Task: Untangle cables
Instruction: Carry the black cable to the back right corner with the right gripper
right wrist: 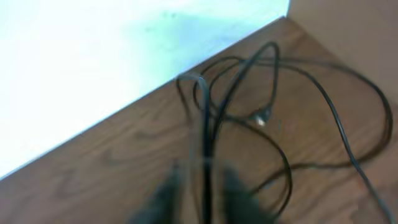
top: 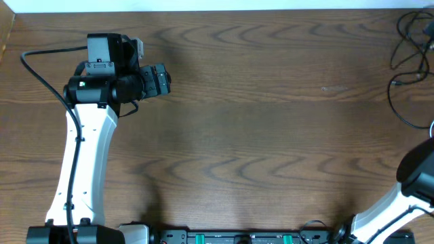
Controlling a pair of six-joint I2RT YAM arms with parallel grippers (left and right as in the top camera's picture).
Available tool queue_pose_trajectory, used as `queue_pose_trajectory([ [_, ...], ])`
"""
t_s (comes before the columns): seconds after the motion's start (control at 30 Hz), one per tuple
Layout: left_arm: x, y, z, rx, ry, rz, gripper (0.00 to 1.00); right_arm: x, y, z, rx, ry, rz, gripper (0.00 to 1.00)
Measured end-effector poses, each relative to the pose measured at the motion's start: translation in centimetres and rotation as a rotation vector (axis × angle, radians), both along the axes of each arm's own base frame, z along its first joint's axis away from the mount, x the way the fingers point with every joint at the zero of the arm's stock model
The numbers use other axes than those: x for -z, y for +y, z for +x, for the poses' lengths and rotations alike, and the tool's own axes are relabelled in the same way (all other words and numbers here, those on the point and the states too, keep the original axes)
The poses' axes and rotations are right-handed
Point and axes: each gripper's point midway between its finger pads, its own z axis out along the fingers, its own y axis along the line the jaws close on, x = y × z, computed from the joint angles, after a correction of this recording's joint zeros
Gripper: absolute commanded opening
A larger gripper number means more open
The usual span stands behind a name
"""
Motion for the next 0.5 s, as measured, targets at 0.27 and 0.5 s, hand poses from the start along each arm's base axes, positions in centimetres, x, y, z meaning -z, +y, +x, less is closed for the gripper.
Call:
queue_pose_trajectory([
  [0.27,0.0,0.0,0.0,0.0,0.0,0.0,0.93,2.6,-0.1,-1.5,0.017,0.111,0.022,0.99],
  [0.5,0.0,0.0,0.0,0.0,0.0,0.0,0.93,-4.6,3.3,-6.6,-0.024,0.086,0.041,0.99],
])
